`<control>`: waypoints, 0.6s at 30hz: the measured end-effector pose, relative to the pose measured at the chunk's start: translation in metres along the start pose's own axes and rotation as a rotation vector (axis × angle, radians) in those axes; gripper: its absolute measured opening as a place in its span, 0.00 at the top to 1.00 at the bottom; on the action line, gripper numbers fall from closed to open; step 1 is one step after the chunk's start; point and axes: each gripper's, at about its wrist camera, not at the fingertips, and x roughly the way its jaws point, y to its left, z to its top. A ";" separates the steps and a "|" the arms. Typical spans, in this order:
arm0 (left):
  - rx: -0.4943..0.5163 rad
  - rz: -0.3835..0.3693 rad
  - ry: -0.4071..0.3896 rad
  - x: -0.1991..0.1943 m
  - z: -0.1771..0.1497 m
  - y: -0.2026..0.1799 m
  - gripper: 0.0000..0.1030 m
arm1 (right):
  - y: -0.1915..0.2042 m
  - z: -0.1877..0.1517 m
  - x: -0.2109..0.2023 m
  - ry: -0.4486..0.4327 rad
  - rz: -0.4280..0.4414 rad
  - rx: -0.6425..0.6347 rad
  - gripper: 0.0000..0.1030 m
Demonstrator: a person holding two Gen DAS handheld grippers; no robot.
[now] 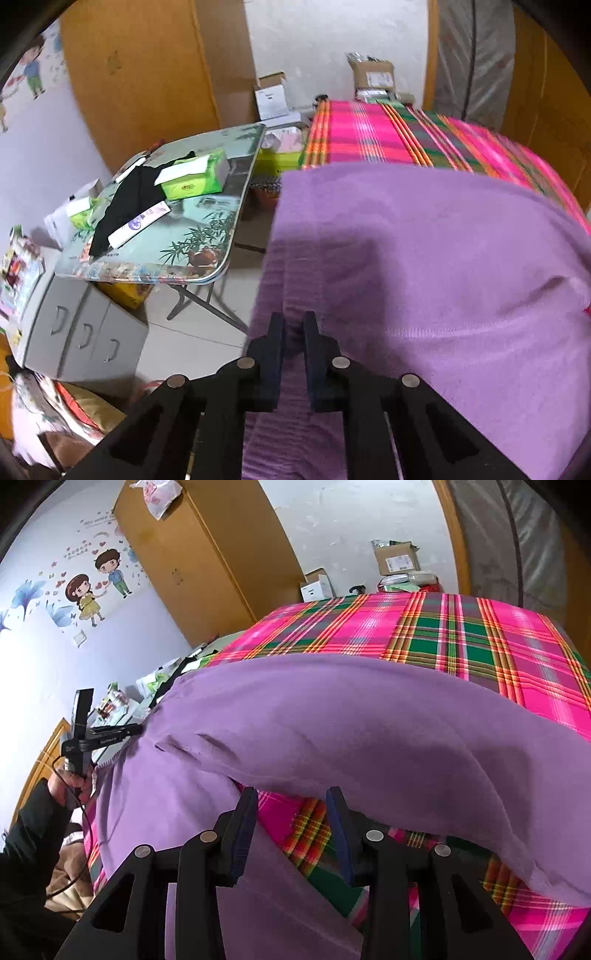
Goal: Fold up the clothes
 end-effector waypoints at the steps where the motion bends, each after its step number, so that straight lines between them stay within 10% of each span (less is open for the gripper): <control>1: -0.003 0.011 0.007 0.003 0.000 0.002 0.95 | -0.001 0.000 -0.001 -0.003 -0.004 0.004 0.62; 18: -0.069 -0.014 -0.073 -0.036 -0.005 -0.002 0.98 | -0.024 -0.004 -0.018 -0.037 -0.160 0.130 0.59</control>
